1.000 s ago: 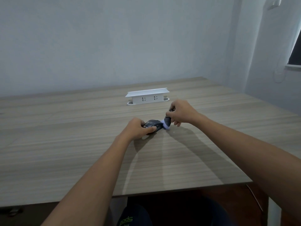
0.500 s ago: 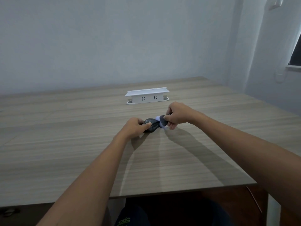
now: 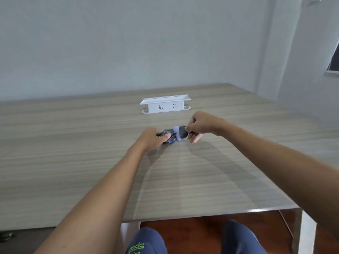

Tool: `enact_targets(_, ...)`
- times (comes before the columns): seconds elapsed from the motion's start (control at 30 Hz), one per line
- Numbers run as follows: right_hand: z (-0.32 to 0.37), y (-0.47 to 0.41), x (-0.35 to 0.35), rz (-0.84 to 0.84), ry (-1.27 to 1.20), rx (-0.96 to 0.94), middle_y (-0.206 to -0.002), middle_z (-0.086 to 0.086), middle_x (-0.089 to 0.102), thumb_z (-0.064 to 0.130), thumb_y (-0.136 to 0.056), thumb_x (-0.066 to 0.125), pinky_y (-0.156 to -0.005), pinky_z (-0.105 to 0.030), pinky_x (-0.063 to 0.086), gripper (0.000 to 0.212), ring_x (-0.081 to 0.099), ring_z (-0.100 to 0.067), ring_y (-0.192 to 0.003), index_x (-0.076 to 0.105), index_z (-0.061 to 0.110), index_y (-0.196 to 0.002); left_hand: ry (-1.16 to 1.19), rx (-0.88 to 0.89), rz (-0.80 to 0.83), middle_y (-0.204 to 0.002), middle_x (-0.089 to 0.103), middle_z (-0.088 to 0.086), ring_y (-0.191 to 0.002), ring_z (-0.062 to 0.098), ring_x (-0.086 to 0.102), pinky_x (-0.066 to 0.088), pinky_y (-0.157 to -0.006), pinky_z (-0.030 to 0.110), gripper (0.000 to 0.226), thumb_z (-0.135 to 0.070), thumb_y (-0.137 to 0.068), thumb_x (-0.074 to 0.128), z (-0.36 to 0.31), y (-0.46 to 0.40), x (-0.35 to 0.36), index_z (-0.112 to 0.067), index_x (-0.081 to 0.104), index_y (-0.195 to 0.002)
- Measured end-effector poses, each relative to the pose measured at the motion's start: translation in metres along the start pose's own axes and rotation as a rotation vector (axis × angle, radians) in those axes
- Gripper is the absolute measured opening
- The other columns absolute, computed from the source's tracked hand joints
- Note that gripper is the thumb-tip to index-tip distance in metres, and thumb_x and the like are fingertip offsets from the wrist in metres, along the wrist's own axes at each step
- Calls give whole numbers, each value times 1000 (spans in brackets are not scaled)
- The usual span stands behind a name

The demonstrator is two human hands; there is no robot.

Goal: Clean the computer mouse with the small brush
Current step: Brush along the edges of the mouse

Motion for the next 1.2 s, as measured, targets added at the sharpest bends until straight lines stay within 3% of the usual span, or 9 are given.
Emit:
enact_targets(0.13, -4, 1, 1, -48, -13, 44, -91, -27, 77, 4, -75, 48, -95, -37, 58, 26, 76, -36, -76, 71, -5, -81, 1, -5, -17, -54, 49, -2, -54, 17, 42, 29, -54, 28, 38, -38, -96, 61, 0, -2, 0, -8, 60, -73)
enact_targets(0.3, -3, 4, 10, 17, -117, 75, -77, -15, 68, 8, -74, 67, -86, -25, 57, 25, 73, -24, -66, 77, -10, -88, -3, -13, -16, -61, 55, 1, -58, 18, 46, 32, -55, 29, 40, -40, -96, 62, 0, -4, -1, -1, 71, -89)
enact_targets(0.4, 1, 10, 5, 33, -191, 75, -81, -19, 71, 2, -81, 66, -73, -20, 60, 17, 74, -24, -67, 75, 0, -67, -9, -17, -21, -62, 52, 1, -58, 17, 44, 31, -55, 30, 39, -41, -95, 62, 0, -6, -2, -3, 67, -84)
enact_targets(0.5, -5, 7, -1, -31, -175, 95, -79, -19, 72, 1, -80, 66, -80, -25, 61, 22, 75, -24, -66, 73, -15, -92, -13, -11, -28, -58, 48, 0, -56, 17, 41, 29, -55, 30, 41, -41, -95, 63, 1, -6, -2, -8, 60, -72)
enact_targets(0.6, -7, 7, 1, -42, -160, 101, -74, -16, 71, 2, -77, 68, -78, -22, 61, 34, 75, -22, -64, 72, -15, -106, 16, -19, -24, -64, 52, 1, -59, 17, 43, 31, -56, 29, 43, -42, -95, 63, 3, -7, -1, 0, 71, -91)
enact_targets(0.77, 3, 14, 11, 50, -309, 111, -72, -13, 76, -3, -87, 56, -68, -21, 62, 20, 74, -25, -68, 74, -6, -77, 17, -24, -25, -68, 55, 2, -59, 17, 45, 31, -56, 29, 40, -44, -93, 65, 2, -7, -2, -4, 68, -84)
enact_targets(0.9, 3, 13, 6, 10, -261, 107, -72, -13, 75, -2, -85, 56, -90, -31, 60, 17, 77, -30, -78, 71, -9, -90, 7, -5, -27, -58, 47, 1, -54, 17, 40, 28, -53, 30, 40, -42, -93, 65, 0, -6, -2, -12, 53, -69)
enact_targets(1.0, 3, 14, 5, -38, -159, 102, -76, -16, 69, 3, -77, 64, -94, -30, 54, 9, 78, -32, -86, 69, 2, -85, 13, 1, -23, -56, 47, 0, -54, 17, 40, 29, -53, 30, 39, -41, -95, 64, 0, -5, -1, -11, 56, -70)
enact_targets(1.2, 9, 12, 18, 34, -196, 91, -83, -20, 77, 3, -81, 64, -97, -32, 57, 23, 78, -26, -77, 76, -11, -95, 37, -4, -29, -58, 49, 0, -55, 17, 42, 30, -54, 29, 43, -44, -92, 65, 3, -6, -1, -6, 60, -73)
Point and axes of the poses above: each hand's wrist, its own y-axis away from the middle knuckle, its own x-axis out of the palm, z = x × y, the point moved 7 cm from there along -y, towards the middle knuckle
